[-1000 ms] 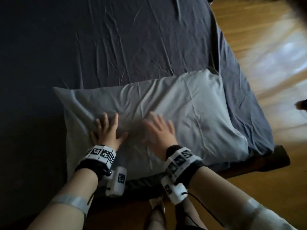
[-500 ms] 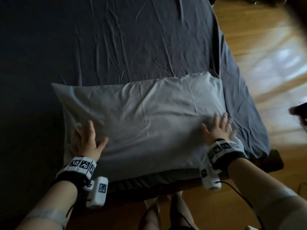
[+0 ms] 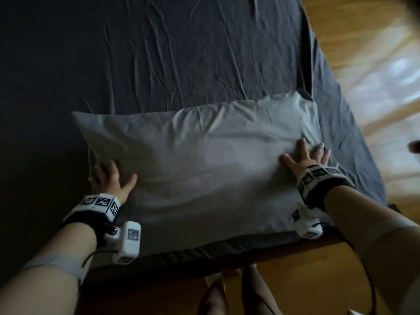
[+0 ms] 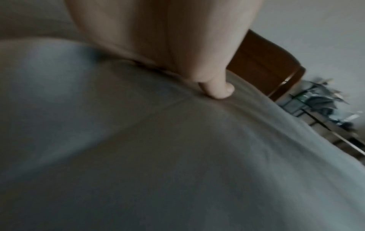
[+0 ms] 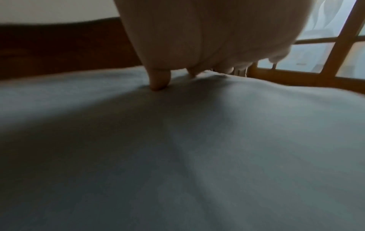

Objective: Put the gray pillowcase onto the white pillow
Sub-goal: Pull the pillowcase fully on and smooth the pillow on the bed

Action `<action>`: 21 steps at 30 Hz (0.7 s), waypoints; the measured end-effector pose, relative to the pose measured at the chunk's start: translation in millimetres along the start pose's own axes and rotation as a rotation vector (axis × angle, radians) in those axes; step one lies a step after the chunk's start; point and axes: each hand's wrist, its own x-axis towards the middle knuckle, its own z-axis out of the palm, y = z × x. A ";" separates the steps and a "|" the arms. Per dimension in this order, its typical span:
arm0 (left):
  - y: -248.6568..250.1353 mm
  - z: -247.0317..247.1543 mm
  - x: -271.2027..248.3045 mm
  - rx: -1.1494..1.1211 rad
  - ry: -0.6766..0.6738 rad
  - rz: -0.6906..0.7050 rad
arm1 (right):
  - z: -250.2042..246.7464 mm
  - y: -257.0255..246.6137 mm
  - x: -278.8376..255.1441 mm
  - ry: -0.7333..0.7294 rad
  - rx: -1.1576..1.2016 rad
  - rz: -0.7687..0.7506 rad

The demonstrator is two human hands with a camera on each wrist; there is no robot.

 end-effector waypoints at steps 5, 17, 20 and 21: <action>91.5 -15.3 26.9 -0.036 0.040 0.396 | -4.9 -135.1 -6.9 0.060 -0.001 -0.530; 36.4 -19.2 45.2 0.050 -0.061 -0.144 | -28.7 -30.5 57.5 -0.086 0.067 -0.075; 68.8 -6.7 15.7 0.015 0.021 0.048 | -22.6 -52.7 32.4 -0.012 0.313 -0.064; 85.7 3.6 0.6 0.002 0.029 0.176 | -13.4 -68.1 17.4 -0.010 0.324 -0.200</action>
